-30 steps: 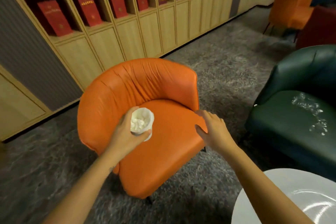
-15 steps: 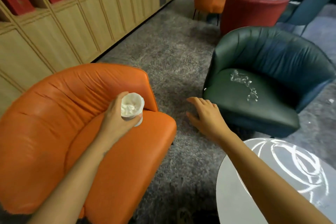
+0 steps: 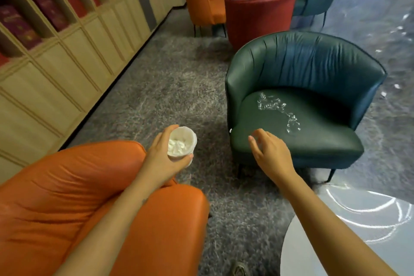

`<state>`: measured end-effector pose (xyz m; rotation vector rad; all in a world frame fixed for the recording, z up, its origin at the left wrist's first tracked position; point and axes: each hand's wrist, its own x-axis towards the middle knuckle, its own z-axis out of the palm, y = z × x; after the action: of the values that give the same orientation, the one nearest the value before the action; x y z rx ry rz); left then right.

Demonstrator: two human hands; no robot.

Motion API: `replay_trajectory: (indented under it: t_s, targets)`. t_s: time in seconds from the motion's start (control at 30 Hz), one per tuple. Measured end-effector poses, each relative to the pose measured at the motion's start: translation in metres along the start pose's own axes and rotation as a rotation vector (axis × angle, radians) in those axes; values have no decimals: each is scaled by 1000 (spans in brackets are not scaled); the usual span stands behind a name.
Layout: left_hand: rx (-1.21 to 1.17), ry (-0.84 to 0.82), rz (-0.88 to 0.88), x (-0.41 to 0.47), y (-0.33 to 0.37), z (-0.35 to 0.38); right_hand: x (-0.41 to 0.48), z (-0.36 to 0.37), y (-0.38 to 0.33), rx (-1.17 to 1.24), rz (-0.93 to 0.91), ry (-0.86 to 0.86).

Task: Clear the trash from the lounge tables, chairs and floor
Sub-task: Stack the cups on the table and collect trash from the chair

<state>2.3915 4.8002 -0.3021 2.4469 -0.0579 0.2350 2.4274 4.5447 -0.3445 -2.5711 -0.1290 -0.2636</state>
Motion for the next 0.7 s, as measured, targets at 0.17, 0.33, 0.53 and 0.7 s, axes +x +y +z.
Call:
replay_trajectory:
  t_s: [0.17,0.33,0.53,0.7]
  targets:
    - [27,-128,63,91,24,27,53,-8,44,-15,144,14]
    - [11,-217,200,172,58,74,89,-19,93,-19,298,83]
    - [-41,-340,349,269,92,138,143,-32,151,-36,444,139]
    - [-121,-385,462,381,123,181,221,-51,197,-110,523,219]
